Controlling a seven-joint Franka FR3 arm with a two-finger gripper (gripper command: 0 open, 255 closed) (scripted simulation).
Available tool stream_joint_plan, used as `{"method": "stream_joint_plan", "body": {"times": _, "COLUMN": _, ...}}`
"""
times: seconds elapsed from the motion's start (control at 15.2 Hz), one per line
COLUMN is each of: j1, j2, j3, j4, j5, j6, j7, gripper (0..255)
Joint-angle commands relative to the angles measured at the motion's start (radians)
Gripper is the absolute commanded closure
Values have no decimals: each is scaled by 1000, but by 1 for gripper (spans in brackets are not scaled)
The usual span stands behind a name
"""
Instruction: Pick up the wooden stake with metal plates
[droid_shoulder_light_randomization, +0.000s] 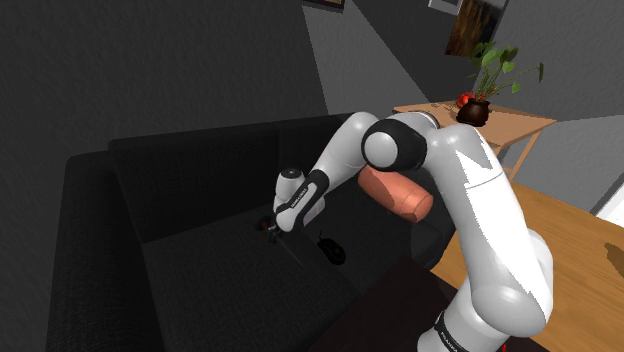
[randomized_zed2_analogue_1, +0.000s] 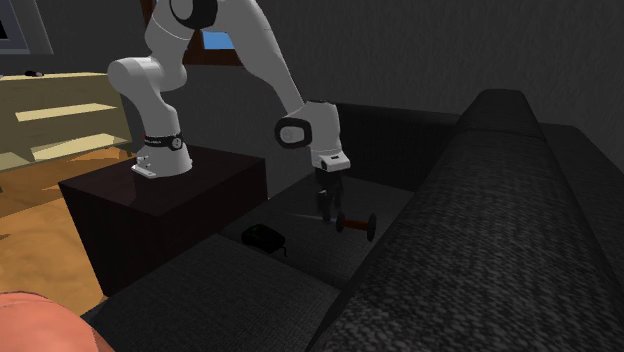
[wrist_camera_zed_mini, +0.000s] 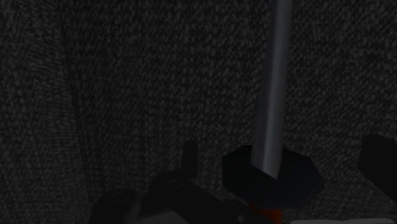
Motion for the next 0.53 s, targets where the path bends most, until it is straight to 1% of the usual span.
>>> {"method": "stream_joint_plan", "body": {"times": 0.0, "j1": 0, "j2": 29, "j3": -2, "j4": 15, "j5": -1, "j6": 15, "j7": 1, "gripper": 0}}
{"method": "stream_joint_plan", "body": {"times": 0.13, "j1": 2, "j2": 63, "j3": -4, "j4": 32, "j5": -2, "j6": 32, "j7": 3, "gripper": 0}}
{"method": "stream_joint_plan", "body": {"times": 0.26, "j1": 2, "j2": 63, "j3": -4, "j4": 31, "j5": -1, "j6": 32, "j7": 3, "gripper": 0}}
{"method": "stream_joint_plan", "body": {"times": 0.33, "j1": 1, "j2": 63, "j3": -4, "j4": 32, "j5": -1, "j6": 32, "j7": 2, "gripper": 255}}
{"method": "stream_joint_plan", "body": {"times": 0.46, "j1": 2, "j2": 65, "j3": -4, "j4": 33, "j5": -1, "j6": 32, "j7": 3, "gripper": 255}}
